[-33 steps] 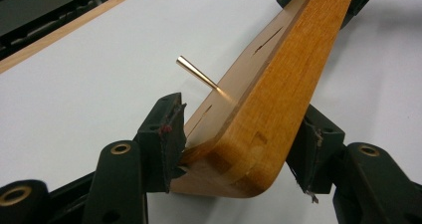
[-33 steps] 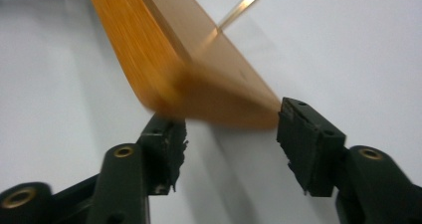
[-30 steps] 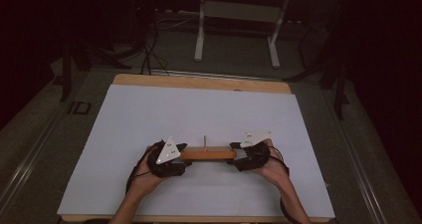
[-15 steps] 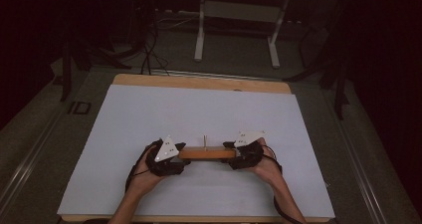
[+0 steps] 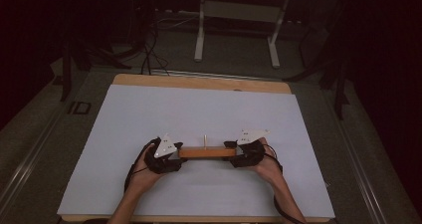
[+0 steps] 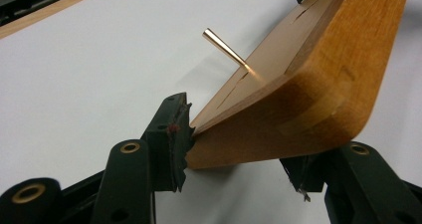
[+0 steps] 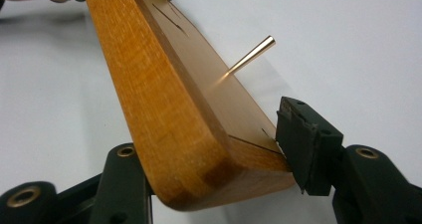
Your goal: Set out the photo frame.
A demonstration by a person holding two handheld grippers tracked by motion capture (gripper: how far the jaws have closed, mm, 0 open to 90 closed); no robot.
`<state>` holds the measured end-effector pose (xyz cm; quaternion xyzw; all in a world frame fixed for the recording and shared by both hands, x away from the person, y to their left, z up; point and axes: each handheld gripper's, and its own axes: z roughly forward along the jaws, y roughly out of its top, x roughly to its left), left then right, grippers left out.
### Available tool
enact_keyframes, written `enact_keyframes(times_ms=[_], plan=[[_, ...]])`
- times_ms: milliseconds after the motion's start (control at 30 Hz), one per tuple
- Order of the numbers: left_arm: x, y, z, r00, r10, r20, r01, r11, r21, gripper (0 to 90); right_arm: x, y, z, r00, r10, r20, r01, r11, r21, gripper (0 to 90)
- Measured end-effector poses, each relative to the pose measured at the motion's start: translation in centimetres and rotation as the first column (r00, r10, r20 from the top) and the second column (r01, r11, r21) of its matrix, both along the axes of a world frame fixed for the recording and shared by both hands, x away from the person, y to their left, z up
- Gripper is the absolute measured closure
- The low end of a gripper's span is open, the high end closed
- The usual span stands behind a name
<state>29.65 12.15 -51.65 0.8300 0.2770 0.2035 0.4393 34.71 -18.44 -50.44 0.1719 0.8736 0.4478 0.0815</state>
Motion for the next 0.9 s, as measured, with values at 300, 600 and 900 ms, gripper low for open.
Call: enact_keyframes(times_ms=[300,600,900], plan=[[0.26,-0.14,-0.14,1.0000,0.003,-0.006,-0.003,0.9999,-0.015,49.9,0.60,-0.48,-0.50,0.9997,-0.019,-0.018,0.019,0.999,0.029,45.4],[0.33,-0.31,-0.14,0.9999,0.004,0.009,-0.004,0.9999,0.010,50.4,0.70,-0.67,-0.77,0.9997,-0.024,-0.005,0.024,1.000,0.011,48.3],[0.29,-0.58,-0.01,0.9981,0.001,0.062,-0.005,0.9977,0.068,52.9,0.48,-0.54,-0.54,0.9997,-0.012,0.019,0.012,1.000,-0.003,51.9]])
